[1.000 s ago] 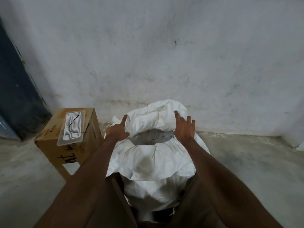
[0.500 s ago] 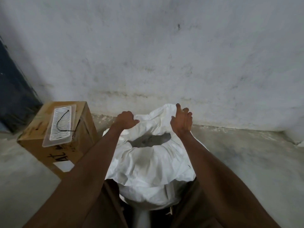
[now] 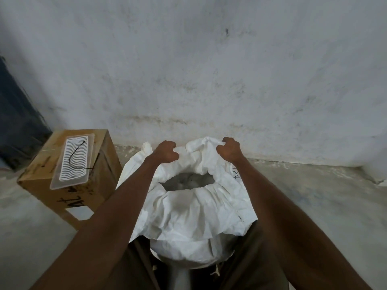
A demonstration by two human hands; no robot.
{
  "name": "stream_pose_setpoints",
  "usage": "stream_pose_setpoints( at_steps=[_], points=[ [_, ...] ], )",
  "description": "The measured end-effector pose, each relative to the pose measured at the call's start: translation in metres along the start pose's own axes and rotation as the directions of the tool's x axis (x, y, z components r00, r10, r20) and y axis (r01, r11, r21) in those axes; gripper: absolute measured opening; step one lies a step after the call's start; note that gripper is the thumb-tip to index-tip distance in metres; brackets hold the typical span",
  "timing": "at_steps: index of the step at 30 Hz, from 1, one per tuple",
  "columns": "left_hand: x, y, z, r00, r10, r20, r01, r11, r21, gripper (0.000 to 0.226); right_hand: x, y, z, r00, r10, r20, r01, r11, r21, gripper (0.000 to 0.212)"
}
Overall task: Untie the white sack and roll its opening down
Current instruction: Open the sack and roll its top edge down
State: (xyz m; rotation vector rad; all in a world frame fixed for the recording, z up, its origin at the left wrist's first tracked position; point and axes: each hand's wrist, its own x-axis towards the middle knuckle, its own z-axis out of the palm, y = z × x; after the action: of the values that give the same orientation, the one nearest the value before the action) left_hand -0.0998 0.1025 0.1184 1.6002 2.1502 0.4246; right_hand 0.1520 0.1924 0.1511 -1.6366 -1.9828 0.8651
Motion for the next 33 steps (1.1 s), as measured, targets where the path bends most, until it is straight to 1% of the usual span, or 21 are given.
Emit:
stream_pose_setpoints(
  at_steps=[2,3,5,7,8,10,12,14,15,16,18,20,21,23,25,26,27,28,30,31,33],
  points=[
    [-0.007,0.004,-0.013,0.992,-0.011,-0.124,-0.011,0.986,-0.168,0.037,-0.004,-0.005,-0.012,1.000,-0.028,0.000,0.028,0.998,0.054,0.025],
    [-0.012,0.005,-0.022,0.986,-0.032,-0.163,-0.007,0.972,-0.233,0.035,-0.007,-0.009,-0.019,0.999,-0.052,-0.016,0.053,0.996,0.067,0.023],
    [-0.020,0.007,-0.040,0.983,-0.057,-0.175,-0.008,0.936,-0.351,0.046,-0.014,-0.017,-0.037,0.992,-0.117,-0.039,0.119,0.990,0.071,0.024],
    [-0.028,0.008,-0.059,0.986,-0.062,-0.152,-0.009,0.903,-0.430,0.058,-0.020,-0.026,-0.054,0.984,-0.175,-0.019,0.175,0.984,0.015,0.028],
    [-0.031,0.009,-0.067,0.988,-0.042,-0.146,-0.024,0.904,-0.426,0.059,-0.022,-0.029,-0.061,0.981,-0.195,0.015,0.195,0.980,-0.030,0.032],
    [-0.038,0.010,-0.083,0.984,0.020,-0.178,-0.078,0.943,-0.325,0.058,-0.029,-0.037,-0.073,0.969,-0.238,0.063,0.242,0.966,-0.086,0.044],
    [-0.045,0.010,-0.096,0.967,0.084,-0.239,-0.131,0.973,-0.188,0.052,-0.040,-0.043,-0.082,0.952,-0.305,0.037,0.306,0.951,-0.046,0.047],
    [-0.053,0.008,-0.109,0.949,0.140,-0.282,-0.167,0.983,-0.073,0.041,-0.050,-0.045,-0.089,0.926,-0.378,-0.020,0.377,0.926,-0.020,0.043],
    [-0.058,0.007,-0.115,0.942,0.155,-0.297,-0.167,0.986,-0.016,0.038,-0.054,-0.043,-0.093,0.909,-0.417,-0.025,0.414,0.907,-0.075,0.041],
    [-0.064,0.006,-0.122,0.934,0.172,-0.314,-0.162,0.985,0.058,0.038,-0.058,-0.041,-0.098,0.893,-0.451,-0.010,0.443,0.881,-0.168,0.040],
    [-0.075,0.008,-0.133,0.910,0.228,-0.347,-0.155,0.962,0.225,0.032,-0.065,-0.039,-0.108,0.868,-0.494,0.053,0.474,0.791,-0.385,0.043],
    [-0.085,0.013,-0.141,0.888,0.259,-0.380,-0.143,0.941,0.307,0.021,-0.071,-0.041,-0.116,0.845,-0.528,0.082,0.492,0.710,-0.504,0.048],
    [-0.088,0.014,-0.143,0.882,0.263,-0.391,-0.139,0.938,0.318,0.017,-0.073,-0.043,-0.119,0.836,-0.543,0.083,0.499,0.688,-0.527,0.050],
    [-0.089,0.015,-0.142,0.878,0.271,-0.395,-0.157,0.942,0.296,0.008,-0.073,-0.047,-0.121,0.828,-0.557,0.058,0.497,0.682,-0.537,0.048],
    [-0.083,0.015,-0.137,0.885,0.292,-0.362,-0.210,0.945,0.250,0.008,-0.071,-0.052,-0.116,0.827,-0.563,-0.009,0.452,0.673,-0.586,0.035],
    [-0.080,0.016,-0.134,0.893,0.308,-0.329,-0.240,0.943,0.230,0.010,-0.070,-0.056,-0.113,0.828,-0.559,-0.039,0.410,0.651,-0.639,0.027],
    [-0.077,0.018,-0.131,0.904,0.309,-0.295,-0.256,0.945,0.206,0.012,-0.070,-0.060,-0.108,0.831,-0.554,-0.053,0.369,0.621,-0.691,0.024],
    [-0.075,0.020,-0.127,0.910,0.311,-0.275,-0.271,0.946,0.176,0.014,-0.069,-0.065,-0.102,0.830,-0.555,-0.065,0.342,0.596,-0.726,0.032],
    [-0.075,0.025,-0.120,0.912,0.313,-0.266,-0.299,0.950,0.092,0.025,-0.071,-0.075,-0.086,0.824,-0.562,-0.069,0.356,0.608,-0.710,0.053],
    [-0.075,0.027,-0.118,0.910,0.312,-0.274,-0.309,0.949,0.053,0.032,-0.072,-0.079,-0.076,0.806,-0.587,-0.077,0.387,0.621,-0.681,0.057],
    [-0.073,0.030,-0.113,0.906,0.313,-0.285,-0.324,0.946,0.009,0.036,-0.074,-0.085,-0.053,0.758,-0.649,-0.063,0.458,0.599,-0.657,0.050]
  ],
)
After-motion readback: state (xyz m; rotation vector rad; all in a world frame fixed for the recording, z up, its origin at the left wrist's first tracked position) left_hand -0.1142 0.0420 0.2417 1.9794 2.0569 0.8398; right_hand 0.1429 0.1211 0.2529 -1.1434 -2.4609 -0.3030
